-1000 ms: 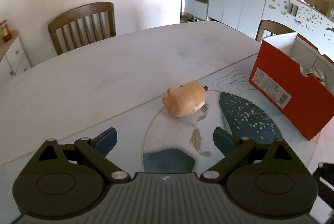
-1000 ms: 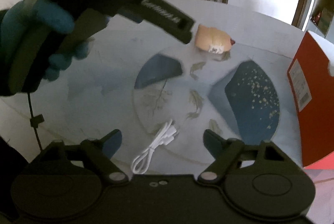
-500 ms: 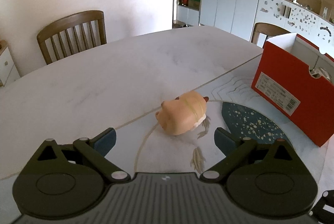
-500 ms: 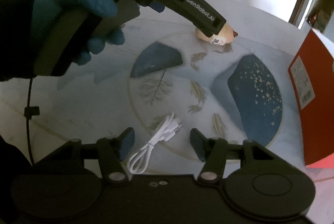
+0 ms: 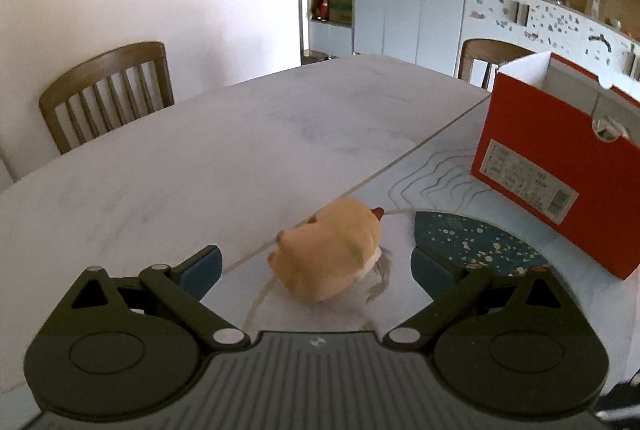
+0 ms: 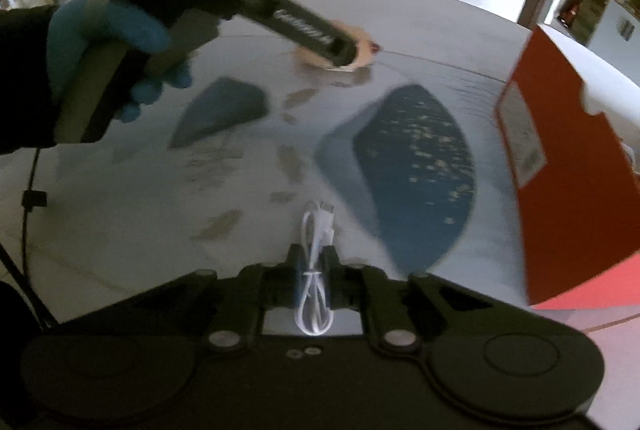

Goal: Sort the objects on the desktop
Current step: 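Grasp the white USB cable with the right tool while the left tool grasps the bread roll, then carry the white cable and bread roll over the red shoebox with both tools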

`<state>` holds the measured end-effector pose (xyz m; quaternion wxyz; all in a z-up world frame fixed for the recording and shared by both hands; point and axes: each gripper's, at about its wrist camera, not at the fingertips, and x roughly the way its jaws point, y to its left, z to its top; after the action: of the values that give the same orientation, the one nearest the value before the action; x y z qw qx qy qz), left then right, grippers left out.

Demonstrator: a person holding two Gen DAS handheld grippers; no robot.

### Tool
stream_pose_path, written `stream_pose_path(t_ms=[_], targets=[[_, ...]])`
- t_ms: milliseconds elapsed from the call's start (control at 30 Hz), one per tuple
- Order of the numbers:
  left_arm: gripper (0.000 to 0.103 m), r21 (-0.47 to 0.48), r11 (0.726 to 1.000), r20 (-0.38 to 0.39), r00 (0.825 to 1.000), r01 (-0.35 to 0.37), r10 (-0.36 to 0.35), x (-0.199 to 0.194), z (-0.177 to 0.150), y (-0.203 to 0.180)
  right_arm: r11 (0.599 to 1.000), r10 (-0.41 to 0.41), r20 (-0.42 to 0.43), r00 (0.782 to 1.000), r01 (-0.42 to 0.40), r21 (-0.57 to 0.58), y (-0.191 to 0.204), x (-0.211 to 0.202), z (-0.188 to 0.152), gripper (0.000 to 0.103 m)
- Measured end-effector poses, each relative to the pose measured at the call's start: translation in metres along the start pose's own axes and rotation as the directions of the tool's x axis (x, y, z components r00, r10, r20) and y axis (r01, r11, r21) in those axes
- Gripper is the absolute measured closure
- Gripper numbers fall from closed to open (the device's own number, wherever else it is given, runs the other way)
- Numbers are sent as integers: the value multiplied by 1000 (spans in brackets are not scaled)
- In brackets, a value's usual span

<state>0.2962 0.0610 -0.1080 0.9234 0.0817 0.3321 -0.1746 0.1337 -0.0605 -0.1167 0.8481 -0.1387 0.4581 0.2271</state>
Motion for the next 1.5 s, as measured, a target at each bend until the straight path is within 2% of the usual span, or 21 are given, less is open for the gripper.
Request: stream_pose_path(t_ms=[133,200,267,433,467,500,600,733,833,1067,1500], targets=[[2,26,1000,-2,1000,15,-15,11,3,-3,1000,-9,1,1000,9,15,-9,1,-1,93],[2,30,999,-14,1000,14,-13,19,4,-5,1000,-7,3,1000,7,16,-10,1,-1,90],[2,33,999,-20,1000,11,-10,25,4,-6,1000,-25,11,1000,25,8,-9,1,-2,79],[3,72,997,-18,1000,5,-4,33,1,-11,1000,-18,18,1000,18,16,-10,1,-3,79],[8,73,997,-18,1000,2,-1,33,0,-12,1000,-17,20,1000,17,16,-10,1,-3,79],[18,75,997,-22,1000,1,1,34,0,-12,1000,-12,21,1000,12,17,-10,1,-3,79],[33,79,997,-40,999,-17,20,37,1,-13,1000,-3,27,1000,2,21,-10,1,-4,79],[37,61,998,-45,999,-18,21,35,1,-11,999,13,28,1000,-14,46,-12,1,-4,80],[39,56,998,-47,999,-14,16,31,0,-11,999,13,31,999,-15,51,-13,1,-3,88],[41,13,1000,-38,999,-24,25,8,-3,-11,999,11,30,999,-13,44,-12,1,-3,89],[41,-113,993,-91,995,-47,37,-79,-38,-14,998,43,12,999,-44,43,-17,-4,-3,89]])
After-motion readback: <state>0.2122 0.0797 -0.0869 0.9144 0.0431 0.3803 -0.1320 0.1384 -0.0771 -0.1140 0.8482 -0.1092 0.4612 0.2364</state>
